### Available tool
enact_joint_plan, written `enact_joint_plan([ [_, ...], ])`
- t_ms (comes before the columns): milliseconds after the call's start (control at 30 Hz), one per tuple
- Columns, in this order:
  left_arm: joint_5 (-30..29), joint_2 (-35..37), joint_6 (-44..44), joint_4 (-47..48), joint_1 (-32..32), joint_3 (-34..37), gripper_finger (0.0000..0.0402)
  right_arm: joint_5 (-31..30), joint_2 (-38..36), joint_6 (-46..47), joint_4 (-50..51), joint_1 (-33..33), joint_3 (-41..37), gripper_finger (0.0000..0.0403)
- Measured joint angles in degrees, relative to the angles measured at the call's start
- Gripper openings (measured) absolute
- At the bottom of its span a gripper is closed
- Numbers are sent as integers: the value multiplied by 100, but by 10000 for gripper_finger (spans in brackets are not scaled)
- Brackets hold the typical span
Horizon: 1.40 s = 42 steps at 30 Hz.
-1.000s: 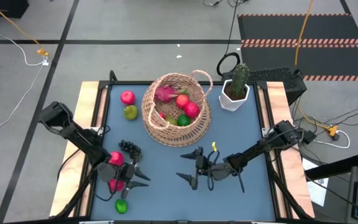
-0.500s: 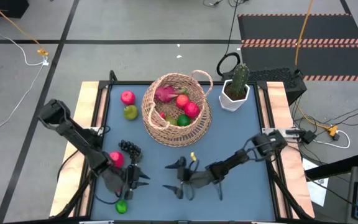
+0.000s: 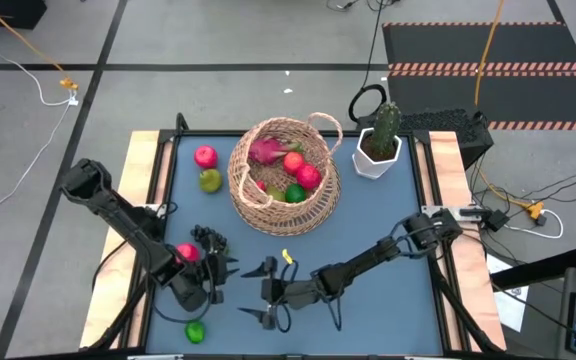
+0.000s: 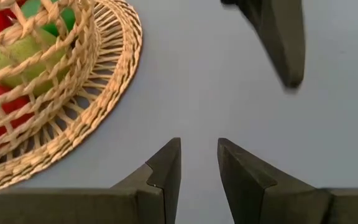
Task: Build produce basket
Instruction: Put the grapes into the brown basket
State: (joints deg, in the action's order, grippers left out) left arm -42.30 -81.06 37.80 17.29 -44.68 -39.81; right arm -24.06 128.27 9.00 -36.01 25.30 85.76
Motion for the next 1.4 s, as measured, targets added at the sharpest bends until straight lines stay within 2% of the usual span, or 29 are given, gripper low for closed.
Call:
enact_joint_plan([
  [133,-7,-2,-63,-471,40,113,108,-2,15,221,652,-2,-20,393],
  [267,-3,-2,-147,-1211,193,328,108,-145,15,273,700,-13,-20,393],
  [500,25,1,51,-1275,323,356,108,-144,15,326,822,24,-20,393],
  [600,24,170,252,-1005,411,339,108,-139,15,265,1030,26,-23,393],
  [767,3,678,853,26,450,168,108,-11,15,1010,947,-27,-25,393],
  [900,-87,913,1175,114,119,168,108,474,14,549,509,-22,-25,393],
  [1033,-192,894,1662,358,-292,170,108,483,15,266,411,-14,-25,393],
  [1200,-2,841,2863,1092,-732,172,108,526,60,-61,-34,-66,-23,393],
  [1300,408,841,3524,1239,-968,172,108,1076,211,-128,-323,-189,-20,393],
  [1400,219,841,3656,1305,-1198,172,108,1366,382,-95,-351,-370,2,393],
])
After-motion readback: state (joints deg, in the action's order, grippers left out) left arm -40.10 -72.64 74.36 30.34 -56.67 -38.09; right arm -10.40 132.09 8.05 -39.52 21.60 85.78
